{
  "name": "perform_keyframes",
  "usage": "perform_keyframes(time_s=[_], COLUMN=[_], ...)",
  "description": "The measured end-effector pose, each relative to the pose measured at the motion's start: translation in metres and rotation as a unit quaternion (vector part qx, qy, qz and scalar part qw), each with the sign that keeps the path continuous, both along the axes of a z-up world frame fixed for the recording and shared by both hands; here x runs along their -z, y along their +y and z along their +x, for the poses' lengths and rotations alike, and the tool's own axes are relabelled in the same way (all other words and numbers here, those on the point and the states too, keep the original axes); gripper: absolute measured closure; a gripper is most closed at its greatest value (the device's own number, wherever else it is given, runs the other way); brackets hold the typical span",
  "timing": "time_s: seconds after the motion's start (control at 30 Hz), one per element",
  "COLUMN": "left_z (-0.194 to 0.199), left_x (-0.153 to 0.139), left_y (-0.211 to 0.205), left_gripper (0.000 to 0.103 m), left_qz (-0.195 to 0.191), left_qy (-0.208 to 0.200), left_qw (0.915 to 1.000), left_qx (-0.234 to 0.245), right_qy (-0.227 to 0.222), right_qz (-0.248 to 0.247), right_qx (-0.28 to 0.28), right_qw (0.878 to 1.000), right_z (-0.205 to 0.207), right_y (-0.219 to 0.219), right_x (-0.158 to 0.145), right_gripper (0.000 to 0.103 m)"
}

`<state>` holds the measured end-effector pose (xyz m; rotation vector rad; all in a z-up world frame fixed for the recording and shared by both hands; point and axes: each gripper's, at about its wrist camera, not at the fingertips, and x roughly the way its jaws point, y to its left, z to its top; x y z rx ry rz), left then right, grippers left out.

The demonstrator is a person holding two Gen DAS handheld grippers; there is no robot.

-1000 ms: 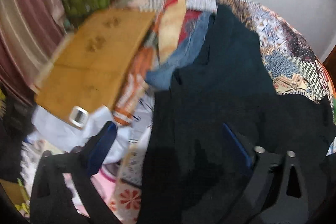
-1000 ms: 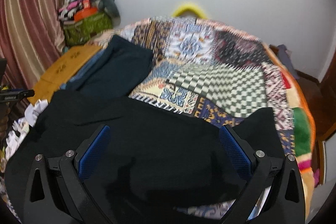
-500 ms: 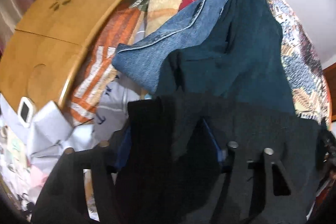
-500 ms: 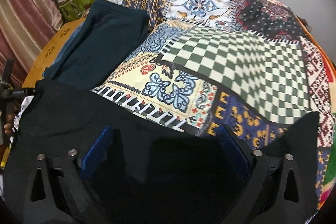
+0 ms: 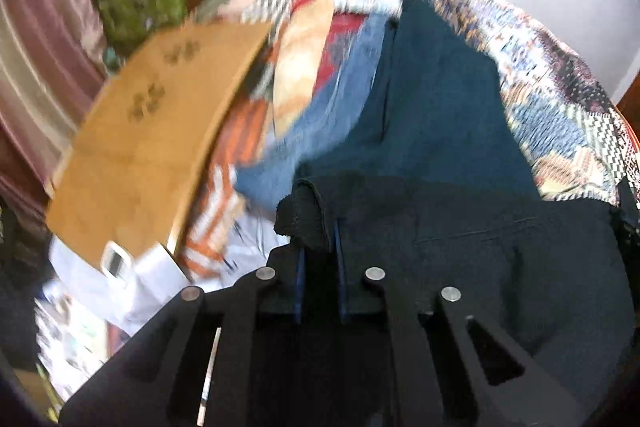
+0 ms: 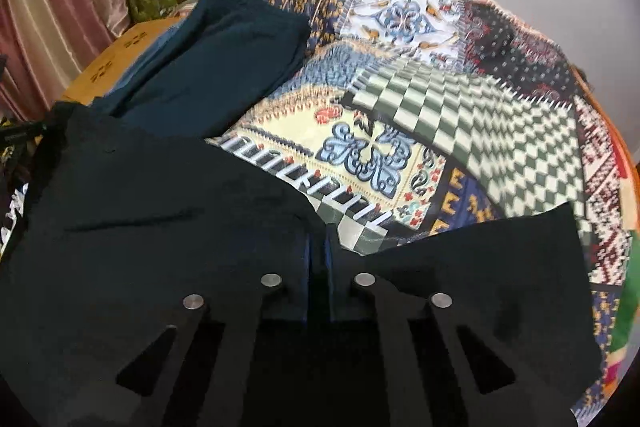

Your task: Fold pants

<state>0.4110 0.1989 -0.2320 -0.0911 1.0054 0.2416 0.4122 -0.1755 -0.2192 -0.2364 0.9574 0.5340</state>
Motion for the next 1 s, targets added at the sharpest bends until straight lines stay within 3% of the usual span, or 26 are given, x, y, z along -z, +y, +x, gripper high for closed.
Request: perform_keyframes(time_s=[0.23,0.47,0.7,1.0], left_z=[-0.023,-0.075,-0.138,-0.193], left_x=[-0.073,-0.087,-0.083,-0.056], left_y=[-0.001,-0.005,0.004,0.018], left_gripper=[0.092,0.093,0.093,0.093], left_qz=[0.0,0.004,-0.02,-0.051], left_qy=[-0.066,-0.075,-0.071,-0.036], left_qw=[0.9977,0.9966,0.997,0.9979], left_qx=[0.016,0.034,0.022,0.015], right_qy=[-0.073,-0.093,-0.088,-0.04], right_qz=[0.046,0.041,0.043,0.075], right_qx=[0.032,0.003,-0.01,-0.004], right_qw=[0.996,0.995,0.995,0.996], right_z=[-0.01,-0.074,-0.147,-0.214], right_y=[-0.021,-0.028,-0.032,-0.031], right_x=[-0.081,-0.111,-0.111,-0.082], right_gripper=[0.099,0.099,0.099,0.099])
